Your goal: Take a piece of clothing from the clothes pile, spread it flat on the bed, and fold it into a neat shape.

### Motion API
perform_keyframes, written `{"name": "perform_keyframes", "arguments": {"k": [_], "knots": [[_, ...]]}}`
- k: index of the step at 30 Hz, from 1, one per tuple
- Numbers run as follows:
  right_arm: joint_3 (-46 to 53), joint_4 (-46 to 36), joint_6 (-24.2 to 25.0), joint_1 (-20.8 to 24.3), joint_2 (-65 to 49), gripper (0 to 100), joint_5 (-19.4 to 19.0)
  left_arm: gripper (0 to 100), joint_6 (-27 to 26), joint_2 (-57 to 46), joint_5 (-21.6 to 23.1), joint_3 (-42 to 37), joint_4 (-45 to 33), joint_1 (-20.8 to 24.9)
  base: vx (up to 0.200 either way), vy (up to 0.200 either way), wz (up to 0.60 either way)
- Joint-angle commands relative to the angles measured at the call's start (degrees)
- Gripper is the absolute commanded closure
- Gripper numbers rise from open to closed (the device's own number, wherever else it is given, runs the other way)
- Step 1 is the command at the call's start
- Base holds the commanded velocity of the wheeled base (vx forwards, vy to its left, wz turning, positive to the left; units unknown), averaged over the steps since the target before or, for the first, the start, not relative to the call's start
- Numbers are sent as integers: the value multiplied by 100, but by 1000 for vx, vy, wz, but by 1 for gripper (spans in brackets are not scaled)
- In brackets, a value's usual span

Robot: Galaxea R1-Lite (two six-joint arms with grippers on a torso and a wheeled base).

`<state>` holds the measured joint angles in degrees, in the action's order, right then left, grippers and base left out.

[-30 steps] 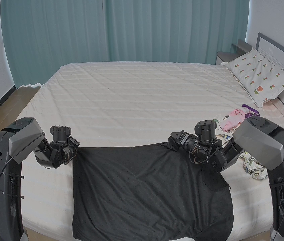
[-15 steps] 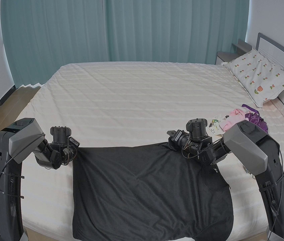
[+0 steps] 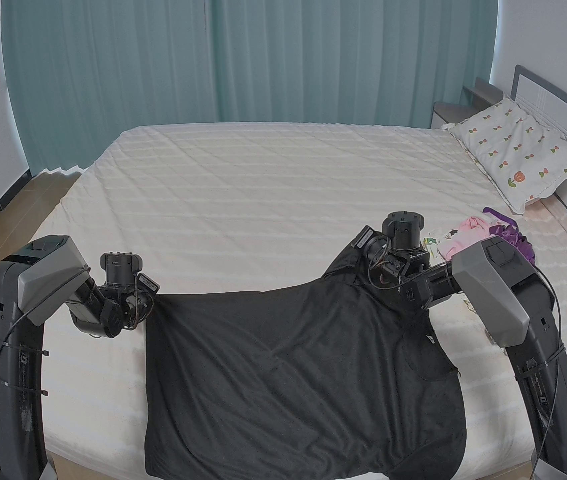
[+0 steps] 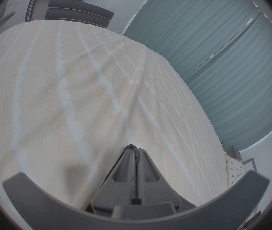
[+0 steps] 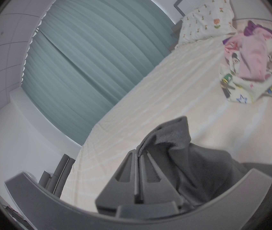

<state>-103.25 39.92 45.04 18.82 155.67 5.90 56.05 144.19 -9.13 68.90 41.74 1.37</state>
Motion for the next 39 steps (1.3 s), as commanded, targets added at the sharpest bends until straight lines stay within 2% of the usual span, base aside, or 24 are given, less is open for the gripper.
{"name": "perform_keyframes", "arguments": {"k": [1, 7, 12, 13, 20, 27, 28, 30, 39], "knots": [[-424, 86, -286, -45, 121, 100, 8, 100, 2, -5, -1, 1, 1, 4, 0, 0, 0], [-837, 33, -866, -63, 429, 100, 16, 100, -7, -5, -1, 1, 10, 4, 0, 0, 0], [-837, 42, -936, -63, 464, 100, 8, 100, -7, -5, -1, 1, 10, 4, 0, 0, 0], [-810, 24, -980, -63, 446, 0, 8, 100, -7, -5, -1, 1, 10, 4, 0, 0, 0], [-784, 112, -1217, -89, 446, 0, -28, 100, 2, -5, -1, 1, 10, 4, 0, 0, 0], [-854, 297, -1085, -186, 358, 0, -71, 100, 2, -5, -1, 1, 10, 4, 0, 0, 0], [-951, 349, -901, -221, 323, 0, -71, 100, 2, -5, -1, 1, 10, 4, 0, 0, 0], [-960, 332, -839, -256, 314, 0, -63, 100, 2, -5, -1, 1, 10, 4, 0, 0, 0], [-424, -292, -839, -608, 306, 0, -151, 100, 2, -5, -1, 1, 10, 4, 0, 0, 0]]}}
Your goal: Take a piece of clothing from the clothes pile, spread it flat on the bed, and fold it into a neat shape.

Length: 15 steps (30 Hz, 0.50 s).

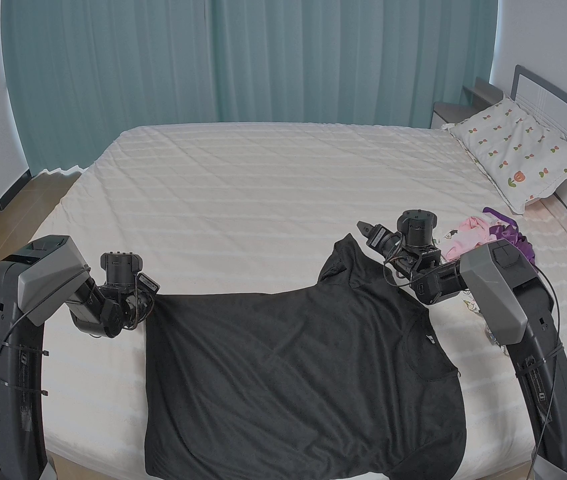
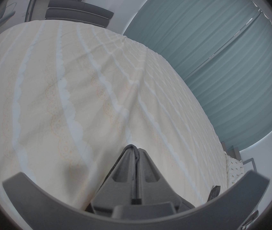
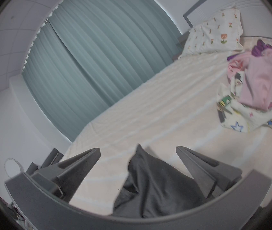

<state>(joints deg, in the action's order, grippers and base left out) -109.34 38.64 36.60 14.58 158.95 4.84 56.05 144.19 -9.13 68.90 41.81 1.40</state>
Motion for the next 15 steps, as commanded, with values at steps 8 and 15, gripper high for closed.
{"name": "perform_keyframes", "arguments": {"k": [8, 15], "knots": [[70, -929, 23, -377, 74, 0, -159, 100, 2, -5, -19, 1, 2, 0, 0, 0, 0], [62, -955, 32, -324, 338, 0, -247, 100, 2, -5, -19, 1, 2, 0, 0, 0, 0]]}}
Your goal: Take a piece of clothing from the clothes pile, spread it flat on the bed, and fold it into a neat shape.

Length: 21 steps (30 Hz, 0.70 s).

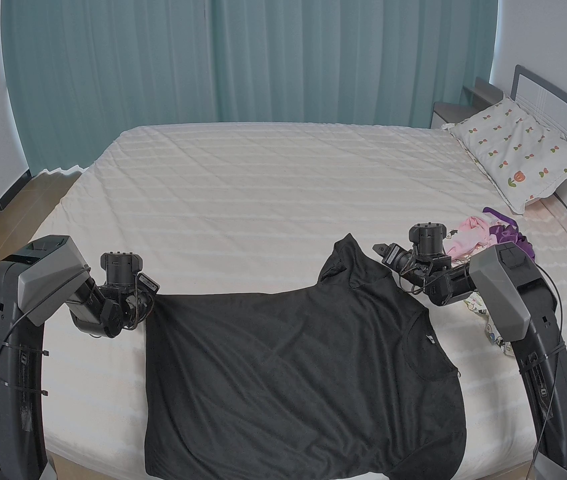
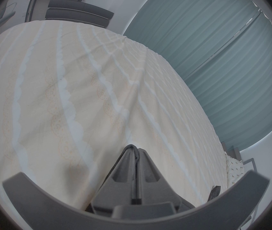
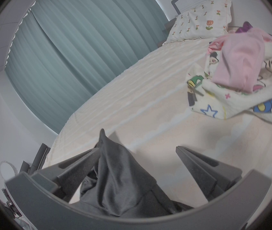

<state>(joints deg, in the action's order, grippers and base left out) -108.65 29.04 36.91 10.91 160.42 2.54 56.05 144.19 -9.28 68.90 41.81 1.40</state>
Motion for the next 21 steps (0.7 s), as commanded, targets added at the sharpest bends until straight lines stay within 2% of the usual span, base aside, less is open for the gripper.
{"name": "perform_keyframes", "arguments": {"k": [1, 2, 7, 16, 21], "knots": [[-7, -3, 0, 52, 227, 0, -16, 100, 2, -5, -4, 1, 2, 0, 0, 0, 0], [-24, 5, 0, 60, 271, 100, 1, 100, 2, -5, -4, 1, 2, 0, 0, 0, 0], [-130, -12, 0, -1, 280, 100, 10, 100, 2, -5, -4, 1, 2, 0, 0, 0, 0], [-24, 14, 158, -529, -54, 100, 36, 100, 11, 13, -74, 18, 2, 0, 0, 0, 0], [116, -3, 237, -537, -98, 100, 45, 100, 11, 13, -74, 18, 2, 0, 0, 0, 0]]}}
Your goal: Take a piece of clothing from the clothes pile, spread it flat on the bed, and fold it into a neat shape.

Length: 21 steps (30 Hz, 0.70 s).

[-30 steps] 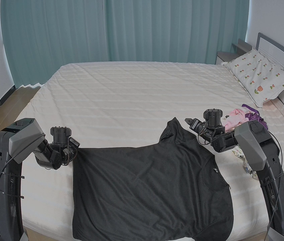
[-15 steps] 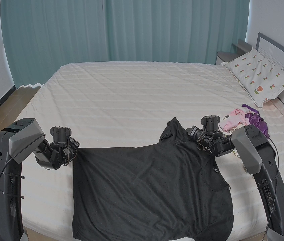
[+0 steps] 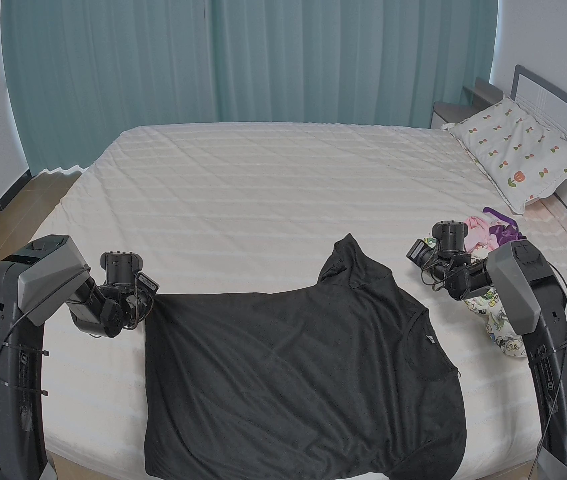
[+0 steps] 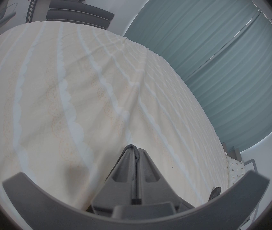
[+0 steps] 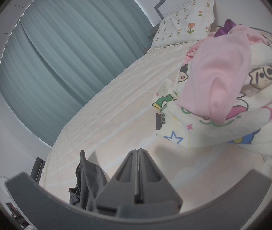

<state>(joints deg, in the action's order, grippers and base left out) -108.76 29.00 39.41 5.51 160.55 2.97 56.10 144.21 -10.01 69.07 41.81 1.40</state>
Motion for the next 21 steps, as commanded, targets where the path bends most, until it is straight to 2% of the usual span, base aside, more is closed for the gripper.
{"name": "perform_keyframes", "arguments": {"k": [1, 2, 16, 17, 21], "knots": [[163, 18, -30, 11, -112, 100, 1, 100, 6, 10, -1, 1, 2, 0, 0, 0, 0], [215, 53, -48, 47, -120, 0, -7, 100, 6, 10, -1, 1, 2, 0, 0, 0, 0], [189, 53, -74, 644, 108, 0, -87, 100, -3, 10, -1, 1, 2, 0, 0, 0, 0], [180, 35, -74, 671, 143, 100, -104, 100, -3, 10, -1, 1, 2, 0, 0, 0, 0], [31, 18, -65, 609, 249, 100, -95, 100, -3, 10, -1, 1, 11, 0, 0, 0, 0]]}}
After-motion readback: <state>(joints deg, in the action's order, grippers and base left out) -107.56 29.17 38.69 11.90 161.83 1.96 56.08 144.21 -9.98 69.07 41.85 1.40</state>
